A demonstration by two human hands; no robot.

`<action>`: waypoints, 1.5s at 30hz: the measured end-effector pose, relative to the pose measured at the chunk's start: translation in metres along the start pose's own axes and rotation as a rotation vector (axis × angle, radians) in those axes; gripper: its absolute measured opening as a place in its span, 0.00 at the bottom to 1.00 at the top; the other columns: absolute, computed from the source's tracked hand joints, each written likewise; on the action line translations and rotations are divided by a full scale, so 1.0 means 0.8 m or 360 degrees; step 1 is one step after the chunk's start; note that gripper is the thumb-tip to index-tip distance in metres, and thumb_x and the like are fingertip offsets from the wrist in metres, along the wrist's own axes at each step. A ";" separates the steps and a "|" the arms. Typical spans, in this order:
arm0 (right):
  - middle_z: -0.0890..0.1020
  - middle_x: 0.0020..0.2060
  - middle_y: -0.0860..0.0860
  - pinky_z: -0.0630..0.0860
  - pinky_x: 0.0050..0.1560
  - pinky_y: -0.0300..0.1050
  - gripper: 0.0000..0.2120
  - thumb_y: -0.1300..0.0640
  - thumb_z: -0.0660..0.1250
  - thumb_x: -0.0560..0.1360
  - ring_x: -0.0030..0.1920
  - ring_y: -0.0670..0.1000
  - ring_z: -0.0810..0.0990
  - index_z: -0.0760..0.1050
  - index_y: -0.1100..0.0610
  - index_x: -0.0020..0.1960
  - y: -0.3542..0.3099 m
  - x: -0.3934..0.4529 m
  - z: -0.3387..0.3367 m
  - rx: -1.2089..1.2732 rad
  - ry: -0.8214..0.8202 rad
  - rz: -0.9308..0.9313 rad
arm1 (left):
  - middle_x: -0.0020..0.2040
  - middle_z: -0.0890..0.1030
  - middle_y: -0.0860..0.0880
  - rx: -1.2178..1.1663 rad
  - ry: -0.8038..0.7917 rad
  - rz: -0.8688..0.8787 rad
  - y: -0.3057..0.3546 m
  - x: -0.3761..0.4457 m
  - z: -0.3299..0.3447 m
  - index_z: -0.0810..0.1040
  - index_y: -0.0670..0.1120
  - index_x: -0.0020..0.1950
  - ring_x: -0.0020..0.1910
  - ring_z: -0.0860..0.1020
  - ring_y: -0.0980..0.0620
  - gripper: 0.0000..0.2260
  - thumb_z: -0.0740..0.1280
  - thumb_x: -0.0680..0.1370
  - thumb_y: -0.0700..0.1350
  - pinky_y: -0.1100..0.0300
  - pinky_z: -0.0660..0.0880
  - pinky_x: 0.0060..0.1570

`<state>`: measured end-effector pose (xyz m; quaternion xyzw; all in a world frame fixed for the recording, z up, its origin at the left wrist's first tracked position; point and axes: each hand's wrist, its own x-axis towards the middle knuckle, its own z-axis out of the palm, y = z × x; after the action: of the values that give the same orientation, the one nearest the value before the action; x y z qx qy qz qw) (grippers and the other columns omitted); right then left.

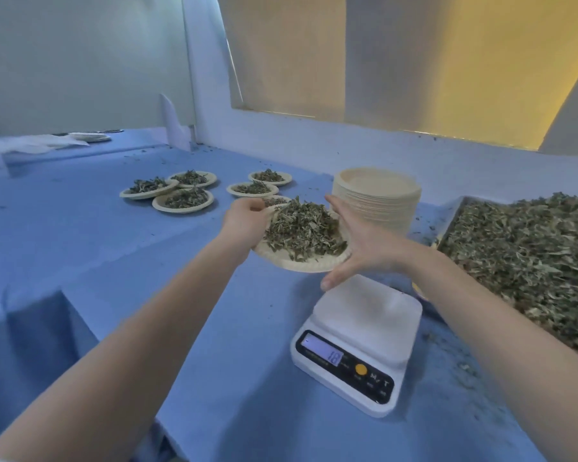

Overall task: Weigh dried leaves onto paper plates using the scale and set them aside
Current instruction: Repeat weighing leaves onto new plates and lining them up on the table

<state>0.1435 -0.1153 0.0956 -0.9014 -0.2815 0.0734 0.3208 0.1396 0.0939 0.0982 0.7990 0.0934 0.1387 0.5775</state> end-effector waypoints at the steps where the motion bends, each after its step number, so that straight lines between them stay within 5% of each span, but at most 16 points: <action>1: 0.49 0.75 0.39 0.53 0.65 0.34 0.68 0.43 0.83 0.51 0.67 0.32 0.51 0.39 0.40 0.76 -0.002 0.015 0.006 0.0021 -0.0016 -0.0013 | 0.50 0.75 0.46 0.0024 0.0040 -0.0008 -0.005 0.008 -0.009 0.78 0.45 0.58 0.46 0.72 0.46 0.10 0.61 0.80 0.41 0.56 0.70 0.45; 4: 0.53 0.76 0.41 0.57 0.71 0.38 0.69 0.42 0.83 0.49 0.72 0.37 0.55 0.40 0.40 0.76 -0.009 0.063 0.030 0.0019 -0.0097 -0.0050 | 0.51 0.75 0.45 0.0113 0.0119 -0.0052 -0.028 0.033 -0.035 0.79 0.44 0.56 0.49 0.71 0.46 0.11 0.58 0.80 0.38 0.56 0.69 0.49; 8: 0.47 0.77 0.42 0.52 0.73 0.41 0.70 0.38 0.81 0.49 0.75 0.42 0.49 0.37 0.43 0.76 -0.010 0.120 0.071 -0.0070 -0.0242 -0.0059 | 0.65 0.74 0.46 0.0159 0.0211 -0.0203 -0.072 0.064 -0.065 0.73 0.44 0.68 0.59 0.72 0.46 0.17 0.57 0.80 0.38 0.56 0.71 0.54; 14: 0.48 0.77 0.44 0.53 0.75 0.46 0.67 0.43 0.82 0.55 0.75 0.45 0.51 0.38 0.47 0.77 0.005 0.193 0.123 -0.0131 -0.0430 -0.0031 | 0.63 0.76 0.45 0.0154 0.0261 -0.0342 -0.141 0.107 -0.089 0.74 0.42 0.65 0.61 0.73 0.46 0.15 0.64 0.79 0.42 0.56 0.71 0.59; 24: 0.45 0.77 0.44 0.51 0.76 0.50 0.67 0.45 0.82 0.57 0.76 0.46 0.48 0.37 0.50 0.77 0.024 0.295 0.132 -0.0112 -0.0465 0.0035 | 0.65 0.75 0.46 0.0192 0.0330 -0.0384 -0.184 0.195 -0.085 0.72 0.45 0.67 0.63 0.73 0.46 0.16 0.63 0.80 0.43 0.50 0.69 0.65; 29: 0.55 0.76 0.50 0.54 0.70 0.40 0.60 0.49 0.81 0.60 0.75 0.50 0.54 0.46 0.58 0.77 0.034 0.332 0.118 -0.0091 -0.0204 0.0142 | 0.67 0.73 0.44 0.0256 0.0456 -0.0450 -0.184 0.235 -0.077 0.69 0.45 0.70 0.65 0.71 0.43 0.19 0.56 0.79 0.36 0.51 0.69 0.63; 32: 0.72 0.66 0.55 0.66 0.58 0.44 0.39 0.54 0.78 0.66 0.67 0.56 0.69 0.62 0.59 0.70 0.032 0.346 0.124 -0.0207 0.0172 0.0250 | 0.65 0.72 0.40 0.0304 0.0563 -0.0471 -0.180 0.248 -0.065 0.67 0.41 0.69 0.63 0.71 0.40 0.17 0.55 0.79 0.37 0.50 0.70 0.60; 35: 0.73 0.62 0.58 0.68 0.55 0.46 0.24 0.63 0.68 0.73 0.63 0.58 0.72 0.64 0.61 0.66 0.027 0.349 0.135 -0.0279 0.0432 0.0371 | 0.67 0.67 0.37 0.0308 0.0596 -0.0505 -0.173 0.249 -0.052 0.65 0.37 0.68 0.64 0.69 0.37 0.18 0.56 0.78 0.36 0.47 0.67 0.63; 42: 0.71 0.64 0.60 0.68 0.53 0.46 0.26 0.68 0.60 0.75 0.64 0.59 0.71 0.60 0.60 0.71 0.004 0.325 0.121 -0.0286 0.0439 0.0402 | 0.75 0.51 0.39 0.0354 0.0546 -0.0588 -0.136 0.214 -0.043 0.56 0.38 0.73 0.73 0.52 0.40 0.25 0.55 0.76 0.37 0.45 0.61 0.68; 45: 0.73 0.62 0.59 0.67 0.47 0.44 0.23 0.66 0.62 0.75 0.62 0.59 0.72 0.62 0.61 0.68 -0.011 0.298 0.107 -0.0226 0.0445 0.0380 | 0.75 0.55 0.40 0.0376 0.0452 -0.0467 -0.116 0.188 -0.041 0.61 0.35 0.70 0.72 0.56 0.39 0.23 0.56 0.75 0.36 0.44 0.64 0.66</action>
<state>0.3112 0.0684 0.0455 -0.9502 -0.1298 -0.0351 0.2812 0.2718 0.1992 0.0370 0.8114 0.3043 0.1524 0.4752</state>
